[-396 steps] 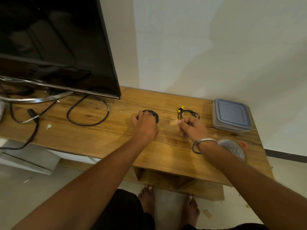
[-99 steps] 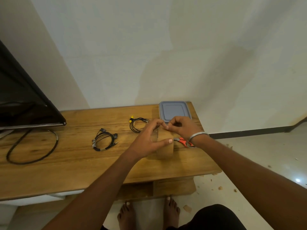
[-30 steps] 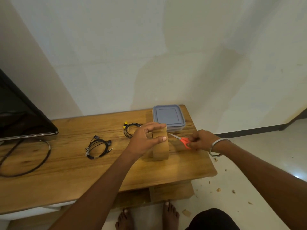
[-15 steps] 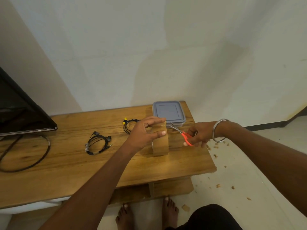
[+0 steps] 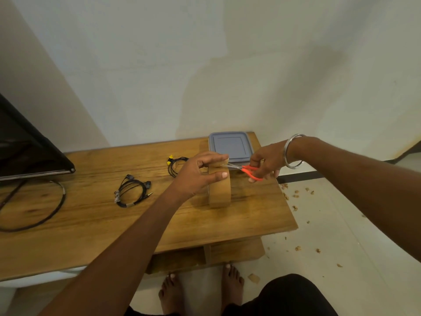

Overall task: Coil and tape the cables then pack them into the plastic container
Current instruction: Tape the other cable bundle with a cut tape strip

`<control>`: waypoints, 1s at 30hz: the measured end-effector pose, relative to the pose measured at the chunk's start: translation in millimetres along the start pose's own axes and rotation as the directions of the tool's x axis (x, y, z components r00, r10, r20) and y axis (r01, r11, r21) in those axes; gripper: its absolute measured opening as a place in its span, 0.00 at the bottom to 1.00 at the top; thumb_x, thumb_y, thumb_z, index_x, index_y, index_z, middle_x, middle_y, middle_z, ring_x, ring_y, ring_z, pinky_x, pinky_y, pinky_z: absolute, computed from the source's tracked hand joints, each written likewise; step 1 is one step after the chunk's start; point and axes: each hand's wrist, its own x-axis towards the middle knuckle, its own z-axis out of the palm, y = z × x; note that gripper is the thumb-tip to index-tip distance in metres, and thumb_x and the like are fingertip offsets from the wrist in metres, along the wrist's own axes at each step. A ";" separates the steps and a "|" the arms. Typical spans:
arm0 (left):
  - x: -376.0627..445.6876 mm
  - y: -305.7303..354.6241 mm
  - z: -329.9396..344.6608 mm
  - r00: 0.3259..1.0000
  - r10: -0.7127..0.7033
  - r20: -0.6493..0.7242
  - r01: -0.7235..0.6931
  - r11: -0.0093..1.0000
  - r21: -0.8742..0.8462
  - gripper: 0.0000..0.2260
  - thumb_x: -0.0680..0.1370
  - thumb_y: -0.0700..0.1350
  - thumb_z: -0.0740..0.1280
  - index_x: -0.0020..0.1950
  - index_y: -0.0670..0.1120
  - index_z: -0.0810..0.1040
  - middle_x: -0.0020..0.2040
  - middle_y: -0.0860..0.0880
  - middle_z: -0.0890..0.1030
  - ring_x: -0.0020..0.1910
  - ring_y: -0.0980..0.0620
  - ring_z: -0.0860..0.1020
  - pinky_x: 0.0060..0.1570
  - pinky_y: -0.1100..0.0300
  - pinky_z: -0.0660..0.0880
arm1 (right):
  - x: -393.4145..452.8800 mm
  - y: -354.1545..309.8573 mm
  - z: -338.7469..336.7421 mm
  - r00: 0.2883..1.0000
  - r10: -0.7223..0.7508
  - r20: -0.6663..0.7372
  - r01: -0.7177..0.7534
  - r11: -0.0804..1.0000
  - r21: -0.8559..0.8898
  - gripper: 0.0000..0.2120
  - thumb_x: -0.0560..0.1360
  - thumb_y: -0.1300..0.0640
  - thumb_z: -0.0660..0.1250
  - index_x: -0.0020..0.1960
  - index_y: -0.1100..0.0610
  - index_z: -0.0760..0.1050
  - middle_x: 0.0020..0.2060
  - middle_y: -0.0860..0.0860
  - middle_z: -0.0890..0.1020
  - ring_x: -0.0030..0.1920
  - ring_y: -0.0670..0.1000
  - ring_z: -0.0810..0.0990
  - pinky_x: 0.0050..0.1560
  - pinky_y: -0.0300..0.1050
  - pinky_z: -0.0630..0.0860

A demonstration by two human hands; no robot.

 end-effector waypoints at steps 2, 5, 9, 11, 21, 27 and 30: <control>0.4 1.4 -1.3 1.000 -0.010 0.012 0.011 1.000 -0.005 0.20 0.71 0.45 0.76 0.63 0.52 0.80 0.59 0.53 0.79 0.60 0.55 0.77 0.63 0.56 0.73 | -0.7 -1.0 -3.3 1.000 0.002 0.001 -0.002 1.000 -0.012 0.21 0.71 0.45 0.70 0.56 0.57 0.75 0.46 0.54 0.82 0.44 0.50 0.80 0.48 0.44 0.80; 0.5 2.1 -3.1 0.999 -0.018 0.032 0.018 1.000 0.000 0.21 0.71 0.45 0.76 0.63 0.51 0.80 0.59 0.53 0.79 0.61 0.56 0.76 0.64 0.55 0.73 | -0.8 -2.0 -5.7 1.000 0.000 0.003 0.000 1.000 -0.018 0.19 0.71 0.46 0.70 0.56 0.57 0.75 0.42 0.51 0.81 0.44 0.49 0.80 0.47 0.43 0.79; 0.5 3.6 -4.8 0.998 -0.027 0.060 0.026 1.000 0.014 0.21 0.72 0.45 0.76 0.64 0.50 0.80 0.60 0.53 0.79 0.61 0.59 0.76 0.64 0.58 0.73 | 0.0 -4.4 -6.8 1.000 -0.001 0.005 0.001 0.999 -0.039 0.18 0.72 0.47 0.70 0.56 0.57 0.74 0.41 0.50 0.80 0.43 0.48 0.79 0.48 0.43 0.78; 1.3 3.9 -5.4 0.997 -0.026 0.070 0.025 1.000 0.017 0.21 0.72 0.45 0.75 0.64 0.50 0.80 0.60 0.54 0.79 0.61 0.60 0.76 0.64 0.58 0.73 | 0.0 -5.3 -8.3 1.000 0.001 0.010 0.000 0.999 -0.054 0.18 0.72 0.47 0.69 0.56 0.57 0.74 0.42 0.51 0.80 0.44 0.49 0.79 0.49 0.44 0.78; 3.3 2.8 -6.9 0.996 -0.029 0.089 0.027 0.999 0.027 0.20 0.72 0.45 0.75 0.64 0.51 0.79 0.62 0.53 0.78 0.63 0.58 0.75 0.67 0.53 0.72 | 1.3 -5.2 -15.4 1.000 0.009 0.010 -0.008 0.991 -0.132 0.18 0.72 0.46 0.69 0.56 0.57 0.74 0.54 0.56 0.79 0.54 0.54 0.79 0.52 0.47 0.79; 3.0 4.0 -7.2 0.996 -0.023 0.090 0.021 1.000 0.023 0.21 0.72 0.45 0.75 0.65 0.50 0.79 0.61 0.55 0.79 0.62 0.60 0.75 0.66 0.57 0.72 | 3.6 -5.5 -15.9 1.000 0.004 0.022 0.000 0.988 -0.154 0.19 0.72 0.46 0.69 0.56 0.57 0.75 0.53 0.56 0.81 0.53 0.54 0.80 0.53 0.48 0.79; 3.9 3.7 -7.8 0.995 -0.013 0.100 0.009 0.999 0.033 0.21 0.72 0.46 0.75 0.65 0.50 0.79 0.61 0.55 0.79 0.63 0.59 0.75 0.66 0.57 0.72 | 3.7 -5.4 -16.9 1.000 -0.006 0.016 0.009 0.988 -0.156 0.16 0.72 0.47 0.69 0.54 0.56 0.75 0.53 0.57 0.80 0.53 0.54 0.80 0.52 0.47 0.79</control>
